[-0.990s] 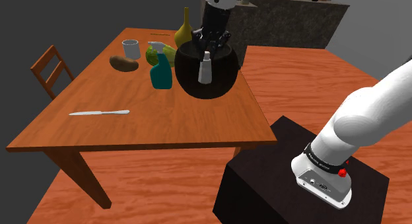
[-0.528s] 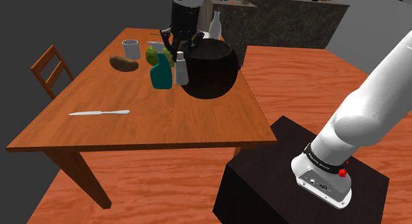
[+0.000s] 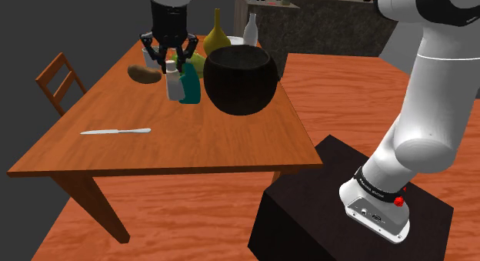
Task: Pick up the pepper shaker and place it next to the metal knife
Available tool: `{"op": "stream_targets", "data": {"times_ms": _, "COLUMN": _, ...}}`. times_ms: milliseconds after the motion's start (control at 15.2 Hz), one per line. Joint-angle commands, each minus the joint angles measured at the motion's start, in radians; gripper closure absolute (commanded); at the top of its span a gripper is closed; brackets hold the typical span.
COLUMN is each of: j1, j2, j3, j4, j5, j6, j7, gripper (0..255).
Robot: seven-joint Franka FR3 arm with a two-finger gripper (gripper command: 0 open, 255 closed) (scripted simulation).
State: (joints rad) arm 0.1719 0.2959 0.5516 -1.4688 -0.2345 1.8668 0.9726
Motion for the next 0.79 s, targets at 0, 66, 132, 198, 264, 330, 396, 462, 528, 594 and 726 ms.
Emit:
{"op": "stream_targets", "data": {"times_ms": 0, "j1": 0.067, "j2": 0.12, "j3": -0.002, "j4": 0.166, "j5": -0.065, "j6": -0.064, "j7": 0.042, "gripper": 255}}
{"op": "stream_targets", "data": {"times_ms": 66, "j1": 0.066, "j2": 0.117, "j3": -0.006, "j4": 0.149, "j5": -0.063, "j6": -0.049, "j7": 0.042, "gripper": 255}}
{"op": "stream_targets", "data": {"times_ms": 132, "j1": 0.064, "j2": 0.115, "j3": -0.007, "j4": 0.133, "j5": -0.062, "j6": -0.035, "j7": 0.044, "gripper": 255}}
{"op": "stream_targets", "data": {"times_ms": 198, "j1": 0.062, "j2": 0.114, "j3": -0.008, "j4": 0.118, "j5": -0.062, "j6": -0.021, "j7": 0.045, "gripper": 255}}
{"op": "stream_targets", "data": {"times_ms": 264, "j1": 0.06, "j2": 0.113, "j3": -0.008, "j4": 0.103, "j5": -0.062, "j6": -0.007, "j7": 0.047, "gripper": 255}}
{"op": "stream_targets", "data": {"times_ms": 330, "j1": 0.058, "j2": 0.112, "j3": -0.009, "j4": 0.088, "j5": -0.063, "j6": 0.007, "j7": 0.049, "gripper": 255}}
{"op": "stream_targets", "data": {"times_ms": 396, "j1": 0.056, "j2": 0.112, "j3": -0.009, "j4": 0.074, "j5": -0.063, "j6": 0.02, "j7": 0.05, "gripper": 255}}
{"op": "stream_targets", "data": {"times_ms": 462, "j1": 0.054, "j2": 0.112, "j3": -0.01, "j4": 0.06, "j5": -0.064, "j6": 0.034, "j7": 0.052, "gripper": 255}}
{"op": "stream_targets", "data": {"times_ms": 528, "j1": 0.052, "j2": 0.112, "j3": -0.01, "j4": 0.047, "j5": -0.065, "j6": 0.047, "j7": 0.054, "gripper": 255}}
{"op": "stream_targets", "data": {"times_ms": 594, "j1": 0.051, "j2": 0.112, "j3": -0.011, "j4": 0.034, "j5": -0.066, "j6": 0.06, "j7": 0.056, "gripper": 255}}
{"op": "stream_targets", "data": {"times_ms": 726, "j1": 0.048, "j2": 0.114, "j3": -0.012, "j4": 0.009, "j5": -0.069, "j6": 0.085, "j7": 0.06, "gripper": 255}}
